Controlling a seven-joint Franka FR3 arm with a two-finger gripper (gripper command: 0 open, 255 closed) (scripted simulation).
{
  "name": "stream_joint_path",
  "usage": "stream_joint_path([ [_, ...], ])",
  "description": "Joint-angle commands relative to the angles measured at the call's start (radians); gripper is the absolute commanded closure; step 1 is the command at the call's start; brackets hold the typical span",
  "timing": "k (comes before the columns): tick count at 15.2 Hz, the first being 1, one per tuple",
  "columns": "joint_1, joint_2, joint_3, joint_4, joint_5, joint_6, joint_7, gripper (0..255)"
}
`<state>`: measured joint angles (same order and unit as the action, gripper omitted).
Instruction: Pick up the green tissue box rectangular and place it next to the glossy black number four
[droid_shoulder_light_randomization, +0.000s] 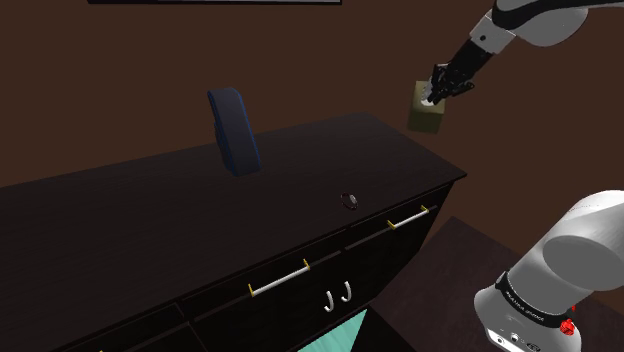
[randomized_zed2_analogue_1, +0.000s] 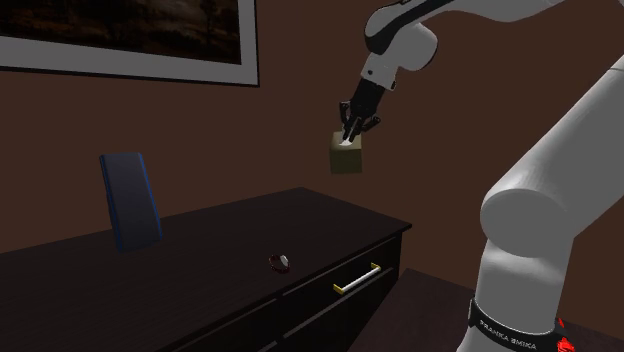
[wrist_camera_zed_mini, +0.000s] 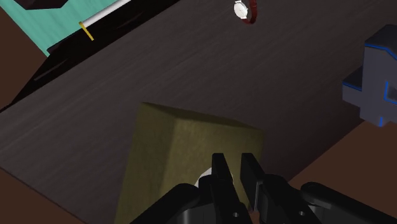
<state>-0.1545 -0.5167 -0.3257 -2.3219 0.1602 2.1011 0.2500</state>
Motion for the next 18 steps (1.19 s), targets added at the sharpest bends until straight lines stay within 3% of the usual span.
stream_joint_path([
  [1, 0.001, 0.001, 0.004, 0.026, -0.001, -0.024, 0.008, 255],
  [18, 0.009, 0.026, 0.015, 0.272, -0.007, -0.241, 0.06, 255],
])
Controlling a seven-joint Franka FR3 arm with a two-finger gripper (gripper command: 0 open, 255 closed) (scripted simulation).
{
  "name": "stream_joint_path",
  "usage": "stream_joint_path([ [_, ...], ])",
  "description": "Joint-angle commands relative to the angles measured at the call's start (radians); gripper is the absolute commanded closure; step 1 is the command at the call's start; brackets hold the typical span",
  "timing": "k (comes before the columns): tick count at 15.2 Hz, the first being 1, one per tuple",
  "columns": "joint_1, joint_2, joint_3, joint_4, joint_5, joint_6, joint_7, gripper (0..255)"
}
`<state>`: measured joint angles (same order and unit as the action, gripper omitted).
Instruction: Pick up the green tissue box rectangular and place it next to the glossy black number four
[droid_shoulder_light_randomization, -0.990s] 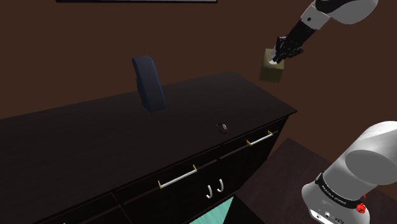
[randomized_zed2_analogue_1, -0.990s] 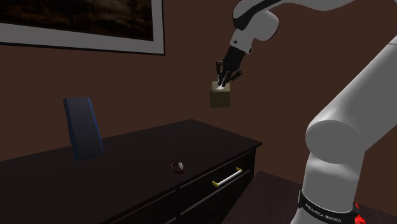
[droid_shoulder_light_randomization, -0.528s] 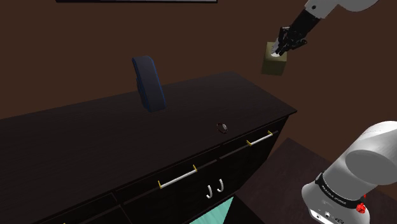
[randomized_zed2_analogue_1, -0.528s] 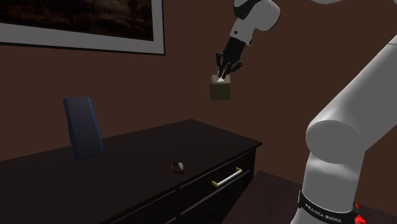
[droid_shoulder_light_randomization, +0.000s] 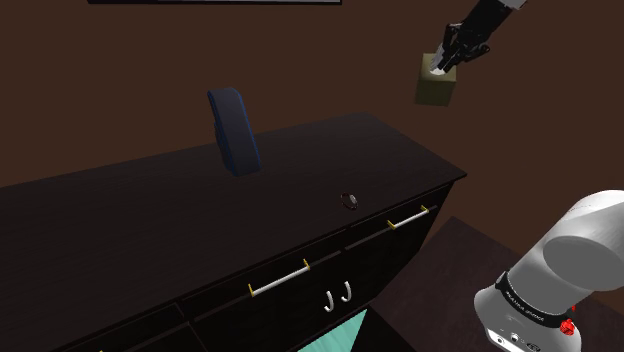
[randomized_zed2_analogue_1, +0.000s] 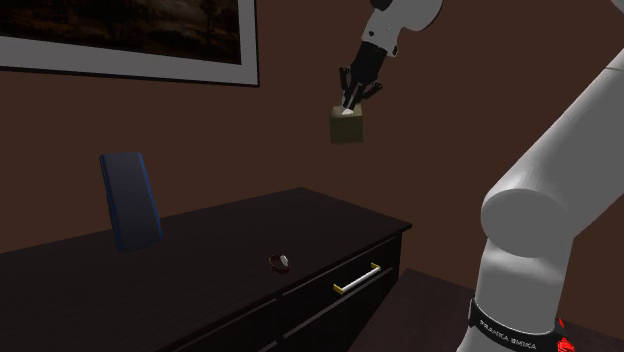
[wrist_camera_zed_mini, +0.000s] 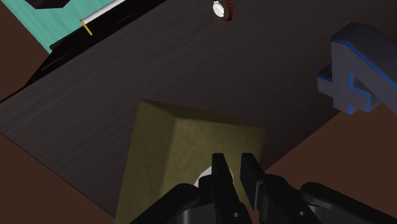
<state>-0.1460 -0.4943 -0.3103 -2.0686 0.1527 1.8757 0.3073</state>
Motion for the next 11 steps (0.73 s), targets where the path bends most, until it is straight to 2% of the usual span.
stream_joint_path([
  [1, 0.002, 0.007, 0.0, 0.035, 0.0, -0.028, 0.005, 255],
  [8, 0.008, 0.034, -0.001, 0.147, 0.004, -0.112, 0.021, 255],
  [11, 0.03, 0.073, 0.044, 0.167, 0.016, -0.083, 0.079, 255],
])
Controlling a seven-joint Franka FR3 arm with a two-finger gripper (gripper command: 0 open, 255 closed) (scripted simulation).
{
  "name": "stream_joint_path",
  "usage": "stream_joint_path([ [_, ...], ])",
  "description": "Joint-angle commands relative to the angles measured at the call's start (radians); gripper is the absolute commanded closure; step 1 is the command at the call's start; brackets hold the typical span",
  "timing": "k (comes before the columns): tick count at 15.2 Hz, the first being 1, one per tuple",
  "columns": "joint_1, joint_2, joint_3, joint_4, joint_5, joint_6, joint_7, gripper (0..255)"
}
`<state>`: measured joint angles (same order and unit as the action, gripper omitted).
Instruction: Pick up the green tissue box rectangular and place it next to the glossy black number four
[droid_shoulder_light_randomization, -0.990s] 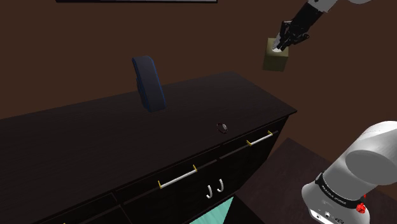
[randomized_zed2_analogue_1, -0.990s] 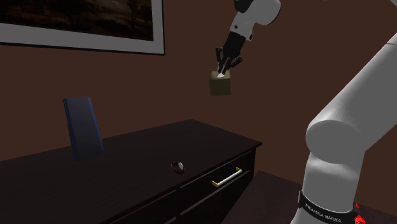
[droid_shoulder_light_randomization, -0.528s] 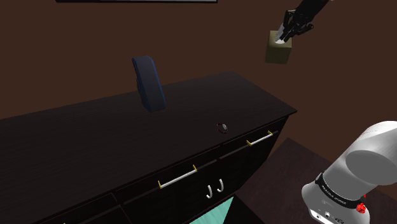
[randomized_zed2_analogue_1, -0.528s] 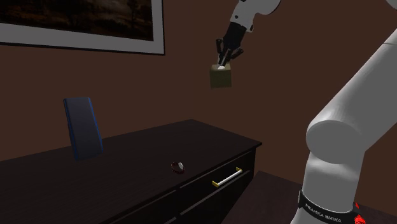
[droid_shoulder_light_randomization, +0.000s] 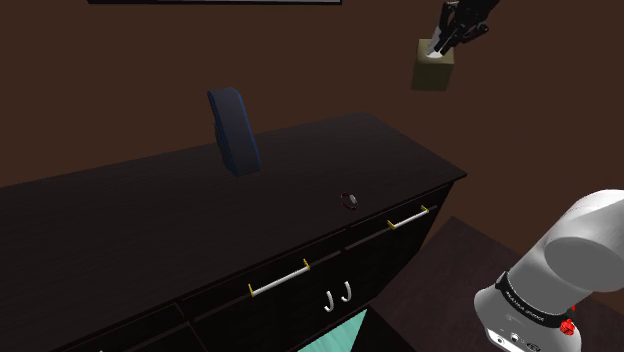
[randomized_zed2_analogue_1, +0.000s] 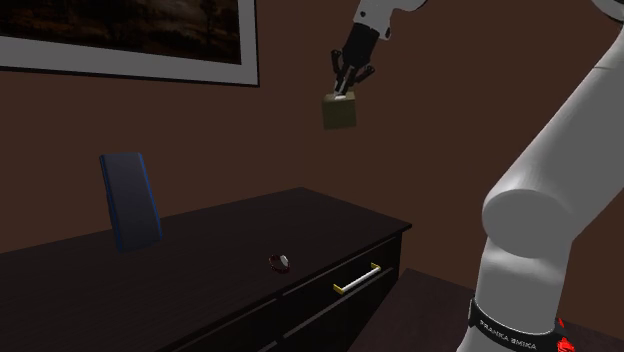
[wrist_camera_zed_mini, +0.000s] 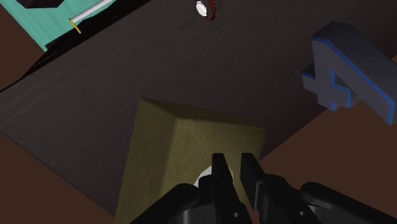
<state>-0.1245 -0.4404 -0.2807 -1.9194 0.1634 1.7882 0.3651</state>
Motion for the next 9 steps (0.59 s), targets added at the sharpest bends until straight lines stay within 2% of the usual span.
stream_joint_path([
  [1, 0.015, 0.033, 0.03, 0.027, 0.008, 0.014, 0.04, 255],
  [9, 0.072, 0.181, 0.136, 0.145, 0.022, 0.071, 0.189, 255],
])
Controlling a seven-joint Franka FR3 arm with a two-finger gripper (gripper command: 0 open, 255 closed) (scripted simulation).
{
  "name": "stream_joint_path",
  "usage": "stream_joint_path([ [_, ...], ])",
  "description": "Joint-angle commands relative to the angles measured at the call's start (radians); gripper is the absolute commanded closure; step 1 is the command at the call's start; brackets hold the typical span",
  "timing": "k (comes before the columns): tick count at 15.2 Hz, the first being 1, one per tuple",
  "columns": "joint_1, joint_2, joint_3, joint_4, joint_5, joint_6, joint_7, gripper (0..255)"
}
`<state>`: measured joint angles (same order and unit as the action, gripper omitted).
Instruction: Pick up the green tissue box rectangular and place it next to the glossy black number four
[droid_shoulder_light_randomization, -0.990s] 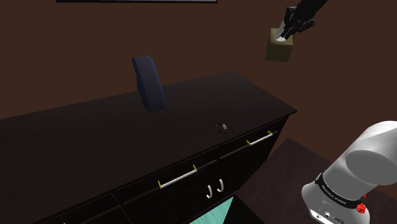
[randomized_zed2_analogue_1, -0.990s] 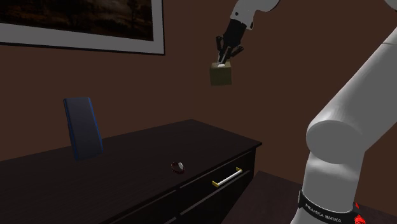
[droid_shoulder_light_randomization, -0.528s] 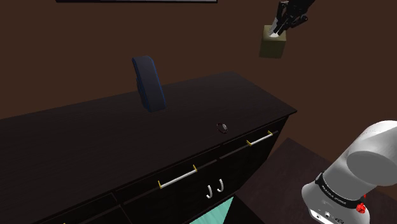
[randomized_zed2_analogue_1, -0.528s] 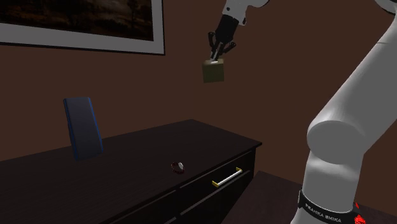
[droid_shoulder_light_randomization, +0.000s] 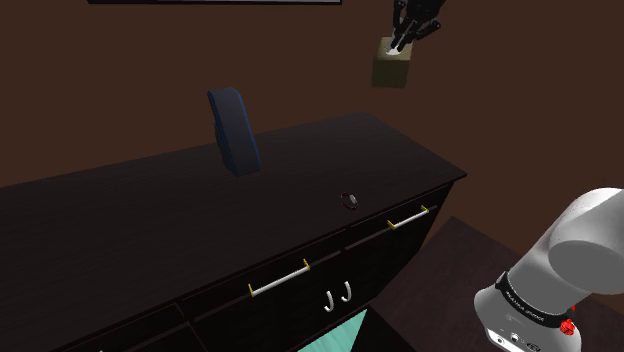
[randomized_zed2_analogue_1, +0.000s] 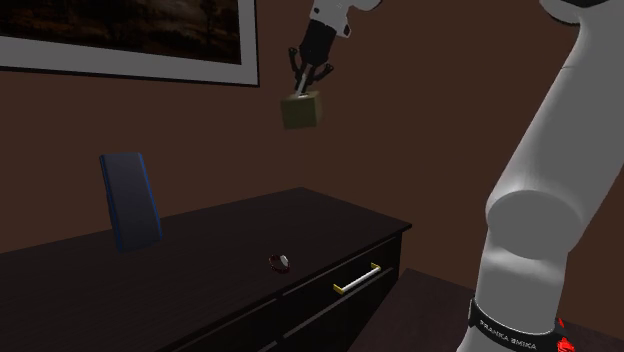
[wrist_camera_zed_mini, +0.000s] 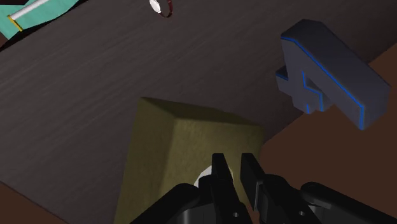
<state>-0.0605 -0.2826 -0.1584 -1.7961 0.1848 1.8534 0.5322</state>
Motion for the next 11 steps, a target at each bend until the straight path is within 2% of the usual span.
stream_joint_path([
  [1, 0.015, 0.046, 0.026, 0.042, 0.0, 0.011, 0.04, 255],
  [6, 0.051, 0.169, 0.081, 0.168, -0.009, 0.024, 0.131, 255],
  [11, 0.089, 0.316, 0.126, 0.338, -0.032, 0.015, 0.221, 255],
])
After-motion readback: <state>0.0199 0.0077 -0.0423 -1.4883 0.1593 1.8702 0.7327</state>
